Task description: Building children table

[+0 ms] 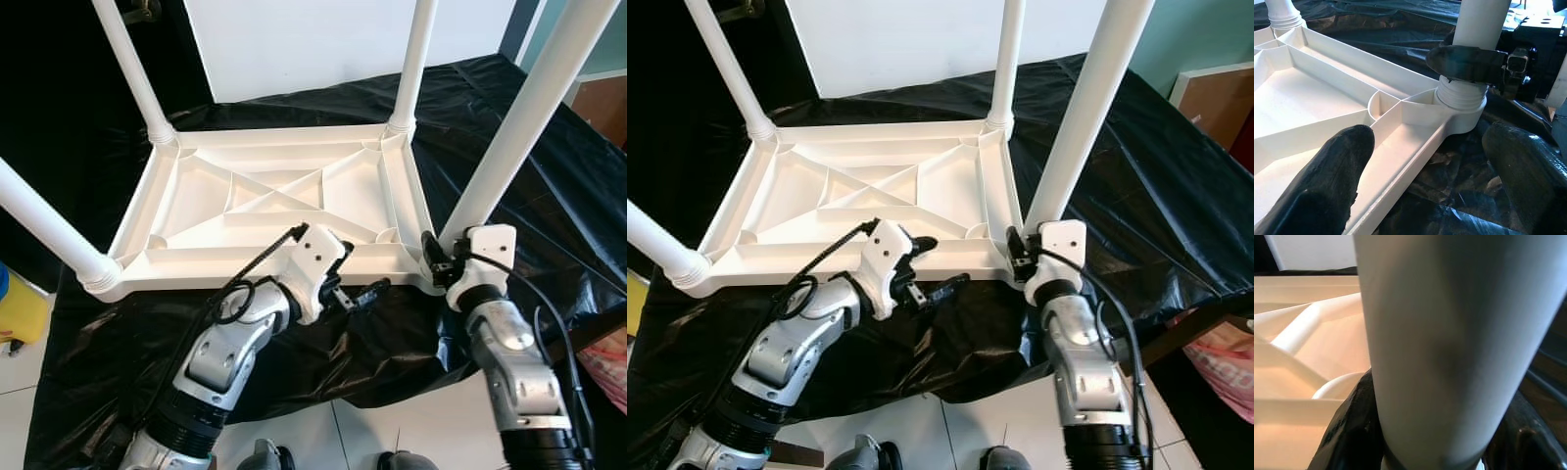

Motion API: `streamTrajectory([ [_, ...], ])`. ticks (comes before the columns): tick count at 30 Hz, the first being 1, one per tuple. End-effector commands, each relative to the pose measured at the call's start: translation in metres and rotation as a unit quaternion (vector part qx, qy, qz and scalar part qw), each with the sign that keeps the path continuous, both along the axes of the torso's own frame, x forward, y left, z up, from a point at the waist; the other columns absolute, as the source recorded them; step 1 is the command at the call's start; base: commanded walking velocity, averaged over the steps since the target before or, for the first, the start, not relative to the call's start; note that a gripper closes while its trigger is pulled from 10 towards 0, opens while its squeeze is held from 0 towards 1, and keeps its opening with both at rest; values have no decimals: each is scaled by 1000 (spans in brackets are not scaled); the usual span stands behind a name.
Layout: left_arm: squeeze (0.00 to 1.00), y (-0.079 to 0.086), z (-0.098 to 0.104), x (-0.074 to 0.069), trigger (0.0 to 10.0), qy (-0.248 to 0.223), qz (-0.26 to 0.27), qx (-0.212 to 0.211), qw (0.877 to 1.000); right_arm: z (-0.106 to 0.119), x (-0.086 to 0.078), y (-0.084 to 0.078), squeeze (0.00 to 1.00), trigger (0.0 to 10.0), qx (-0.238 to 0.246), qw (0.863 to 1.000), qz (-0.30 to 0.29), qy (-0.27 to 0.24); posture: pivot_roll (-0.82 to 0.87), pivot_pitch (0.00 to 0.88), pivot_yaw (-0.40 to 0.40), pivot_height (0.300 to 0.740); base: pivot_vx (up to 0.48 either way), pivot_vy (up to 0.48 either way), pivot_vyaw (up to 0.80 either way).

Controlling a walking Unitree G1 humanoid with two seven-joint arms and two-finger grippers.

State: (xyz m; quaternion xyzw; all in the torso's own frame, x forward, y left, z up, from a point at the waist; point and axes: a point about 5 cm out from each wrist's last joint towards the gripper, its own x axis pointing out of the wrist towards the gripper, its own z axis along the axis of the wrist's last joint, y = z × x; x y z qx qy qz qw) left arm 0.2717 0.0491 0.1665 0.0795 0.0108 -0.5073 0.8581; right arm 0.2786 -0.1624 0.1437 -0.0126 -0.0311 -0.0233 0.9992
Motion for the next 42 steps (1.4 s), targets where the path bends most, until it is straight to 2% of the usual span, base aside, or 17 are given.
streamTrajectory([
  [1,0,-1,-1,-1,10000,3,-6,2,1000,-25,-6,-6,0,10000,0,997,-51,63,-97,102,64,740,0,0,0],
  [2,0,0,-1,-1,10000,2,-7,4,1000,-27,-7,-6,0,10000,10,994,-86,66,-95,98,65,740,0,0,0],
  [3,0,0,-1,-1,10000,2,-7,4,1000,-27,-7,-6,0,10000,10,994,-86,66,-95,98,65,740,0,0,0],
  [4,0,0,0,-1,10000,1,-7,4,1000,-28,-8,-5,0,10000,20,991,-113,67,-91,94,66,740,0,0,0],
  [12,0,-3,3,1,10000,-5,-12,1,1000,-22,-6,8,0,10000,35,993,-103,51,-96,80,65,740,0,0,0],
  [25,0,-4,3,1,10000,-6,-12,1,1000,-16,-5,12,0,10000,22,994,-105,38,-93,75,55,740,0,0,0],
  [26,0,-4,4,1,10000,-7,-11,1,1000,-15,-4,11,702,10000,20,994,-104,34,-92,71,52,740,0,0,0],
  [27,0,-4,4,2,10000,-8,-10,0,1000,-13,-4,11,1000,10000,18,994,-102,30,-92,68,51,740,0,0,0],
  [34,0,-4,5,5,10000,-13,-7,0,1000,-10,-3,7,1000,10000,23,996,-82,10,-96,51,41,740,0,0,0],
  [39,0,-5,7,9,10000,-18,-4,-2,1000,-7,-3,2,1000,10000,30,999,-27,-12,-114,27,44,740,0,0,0],
  [42,0,-5,4,7,10000,-19,-10,2,1000,-4,-3,-3,1000,10000,30,999,30,-26,-115,19,46,740,0,0,0],
])
